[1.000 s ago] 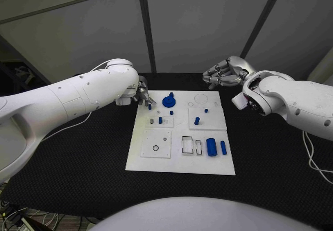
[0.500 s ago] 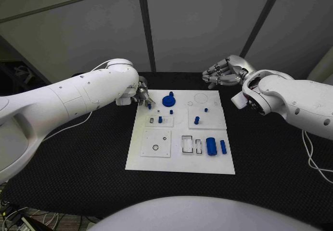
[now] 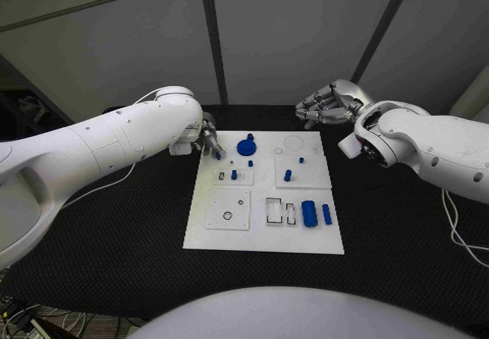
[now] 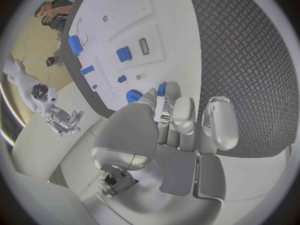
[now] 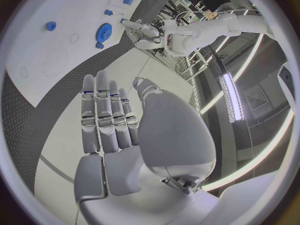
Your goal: Assemble the parts on the task board
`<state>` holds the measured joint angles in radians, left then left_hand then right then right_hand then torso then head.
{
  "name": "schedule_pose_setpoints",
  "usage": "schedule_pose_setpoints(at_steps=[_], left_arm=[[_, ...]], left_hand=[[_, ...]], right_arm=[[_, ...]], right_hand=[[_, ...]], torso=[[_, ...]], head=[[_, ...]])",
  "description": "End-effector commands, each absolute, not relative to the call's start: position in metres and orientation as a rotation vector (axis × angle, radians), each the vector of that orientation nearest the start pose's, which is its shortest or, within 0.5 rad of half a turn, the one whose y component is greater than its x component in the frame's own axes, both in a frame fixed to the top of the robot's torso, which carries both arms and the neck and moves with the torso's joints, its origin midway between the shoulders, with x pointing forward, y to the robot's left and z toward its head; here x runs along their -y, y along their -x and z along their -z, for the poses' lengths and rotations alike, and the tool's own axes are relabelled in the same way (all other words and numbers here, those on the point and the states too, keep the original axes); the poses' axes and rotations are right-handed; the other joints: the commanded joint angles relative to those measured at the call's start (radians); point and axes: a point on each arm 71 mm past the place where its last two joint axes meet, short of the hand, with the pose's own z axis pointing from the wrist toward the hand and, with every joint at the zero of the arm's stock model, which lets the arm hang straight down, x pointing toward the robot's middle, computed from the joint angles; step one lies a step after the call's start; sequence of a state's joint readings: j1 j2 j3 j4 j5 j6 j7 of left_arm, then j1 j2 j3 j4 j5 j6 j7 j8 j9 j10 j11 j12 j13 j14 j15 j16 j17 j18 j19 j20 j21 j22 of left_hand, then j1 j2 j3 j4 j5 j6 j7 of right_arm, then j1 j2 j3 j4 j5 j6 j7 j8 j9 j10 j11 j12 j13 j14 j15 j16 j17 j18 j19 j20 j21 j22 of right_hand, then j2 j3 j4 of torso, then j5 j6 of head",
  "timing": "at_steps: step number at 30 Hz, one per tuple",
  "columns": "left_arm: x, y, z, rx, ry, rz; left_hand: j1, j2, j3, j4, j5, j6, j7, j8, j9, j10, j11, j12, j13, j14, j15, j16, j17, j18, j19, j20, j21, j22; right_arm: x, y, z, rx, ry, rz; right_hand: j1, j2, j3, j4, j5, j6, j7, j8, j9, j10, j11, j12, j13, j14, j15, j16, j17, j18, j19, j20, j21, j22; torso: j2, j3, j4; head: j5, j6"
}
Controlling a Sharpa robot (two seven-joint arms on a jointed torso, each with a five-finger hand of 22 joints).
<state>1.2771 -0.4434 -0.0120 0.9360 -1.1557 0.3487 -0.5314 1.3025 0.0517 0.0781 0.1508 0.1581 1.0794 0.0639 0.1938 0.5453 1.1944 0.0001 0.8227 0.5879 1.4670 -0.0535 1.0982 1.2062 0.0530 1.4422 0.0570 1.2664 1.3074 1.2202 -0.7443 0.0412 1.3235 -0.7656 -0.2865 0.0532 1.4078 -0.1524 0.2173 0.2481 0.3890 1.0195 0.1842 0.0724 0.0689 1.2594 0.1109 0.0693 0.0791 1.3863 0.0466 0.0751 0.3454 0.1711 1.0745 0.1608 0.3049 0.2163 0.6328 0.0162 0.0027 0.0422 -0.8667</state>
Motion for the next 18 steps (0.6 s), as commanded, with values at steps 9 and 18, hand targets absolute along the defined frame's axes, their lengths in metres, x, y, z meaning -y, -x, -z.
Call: schedule_pose_setpoints(at_steps=[9,18], left_arm=[[-0.1838,-0.5774,0.2132,-2.357,0.216,0.237],[-0.19,-0.5747,0.2115,-2.341,0.308,0.302]], left_hand=[[0.068,-0.004,0.223,-0.096,0.005,-0.008,0.011,0.002,-0.002,0.006,-0.005,-0.038,-0.033,0.005,-0.005,0.009,0.001,0.01,0.005,-0.006,-0.003,0.178],[-0.063,-0.075,0.477,-0.154,0.008,-0.018,0.007,0.055,0.037,0.025,-0.005,-0.04,-0.048,0.006,-0.006,0.011,0.002,0.01,0.006,-0.006,-0.008,0.18]], right_arm=[[0.2122,-0.5356,0.1601,-1.651,-0.487,-1.039],[0.2137,-0.5358,0.1602,-1.652,-0.488,-1.036]], right_hand=[[-0.004,0.0,-0.004,0.0,0.005,-0.004,0.0,-0.003,-0.001,-0.004,0.0,-0.003,0.001,-0.004,0.003,-0.006,0.0,0.011,0.0,0.004,-0.005,-0.001],[-0.004,0.001,-0.003,0.0,0.005,-0.005,0.001,-0.003,-0.001,-0.004,0.0,-0.003,0.001,-0.004,0.003,-0.006,0.0,0.011,0.0,0.004,-0.006,-0.002]], torso=[[0.0,-0.0002,0.0005],[-0.001,0.0003,0.0014]], head=[[0.005,-0.001],[0.008,-0.001]])
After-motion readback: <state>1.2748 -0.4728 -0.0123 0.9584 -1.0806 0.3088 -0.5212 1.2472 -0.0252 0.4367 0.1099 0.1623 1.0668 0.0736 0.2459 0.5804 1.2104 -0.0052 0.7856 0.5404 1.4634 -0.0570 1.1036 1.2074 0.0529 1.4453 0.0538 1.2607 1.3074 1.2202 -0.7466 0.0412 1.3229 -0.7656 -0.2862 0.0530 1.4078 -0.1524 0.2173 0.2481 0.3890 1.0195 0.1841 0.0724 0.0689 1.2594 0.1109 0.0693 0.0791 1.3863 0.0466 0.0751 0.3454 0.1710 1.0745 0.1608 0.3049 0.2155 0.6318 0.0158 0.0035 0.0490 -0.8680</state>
